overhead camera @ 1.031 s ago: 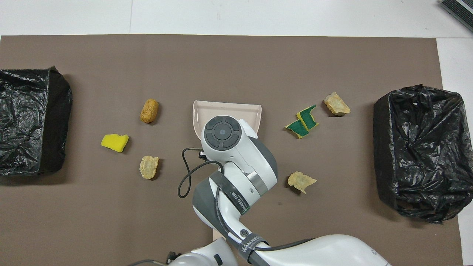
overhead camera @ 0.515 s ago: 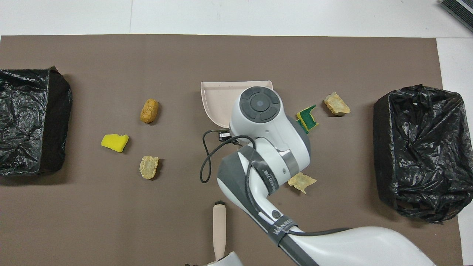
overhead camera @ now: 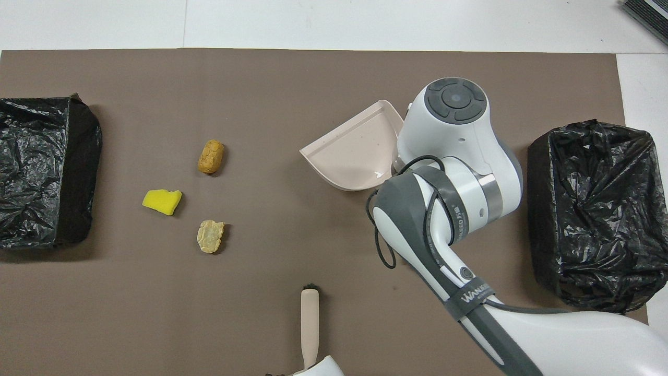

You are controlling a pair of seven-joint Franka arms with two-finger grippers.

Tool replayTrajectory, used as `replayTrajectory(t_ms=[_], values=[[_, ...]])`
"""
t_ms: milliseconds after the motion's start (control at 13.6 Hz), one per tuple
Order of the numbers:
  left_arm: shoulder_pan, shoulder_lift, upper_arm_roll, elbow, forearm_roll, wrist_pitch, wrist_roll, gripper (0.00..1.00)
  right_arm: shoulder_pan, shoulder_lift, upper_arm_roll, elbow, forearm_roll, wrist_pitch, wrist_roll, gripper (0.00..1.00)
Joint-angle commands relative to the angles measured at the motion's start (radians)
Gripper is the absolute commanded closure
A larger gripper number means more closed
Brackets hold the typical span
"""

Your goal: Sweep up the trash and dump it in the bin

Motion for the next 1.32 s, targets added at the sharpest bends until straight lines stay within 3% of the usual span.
replayTrajectory(t_ms=[0, 221, 368, 515, 589, 1031, 1251], values=[[0.012, -0.004, -0.018, -0.015, -0.022, 0.012, 0.000, 0.13, -0.014, -0.034, 0.010, -0.026, -0.121, -0.017, -0.252, 1.00], [0.009, -0.005, -0.050, -0.015, -0.023, 0.007, 0.000, 0.19, -0.006, -0.046, 0.009, -0.045, -0.144, -0.013, -0.438, 1.00], [0.009, -0.004, -0.050, -0.015, -0.023, 0.006, -0.002, 0.57, -0.009, -0.060, 0.012, -0.075, -0.200, 0.006, -0.596, 1.00], [0.017, -0.004, -0.050, -0.013, -0.022, 0.004, 0.006, 0.90, -0.017, -0.081, 0.010, -0.129, -0.201, 0.050, -0.722, 1.00], [0.023, -0.004, -0.050, -0.012, -0.022, 0.010, 0.009, 0.97, -0.017, -0.094, 0.010, -0.161, -0.201, 0.090, -0.733, 1.00], [0.101, -0.009, -0.031, 0.025, 0.023, 0.013, 0.027, 1.00, 0.003, -0.103, 0.012, -0.184, -0.203, 0.127, -0.733, 1.00], [0.103, -0.002, 0.177, 0.053, 0.147, 0.001, 0.104, 1.00, 0.066, -0.094, 0.012, -0.184, -0.201, 0.154, -0.712, 1.00]])
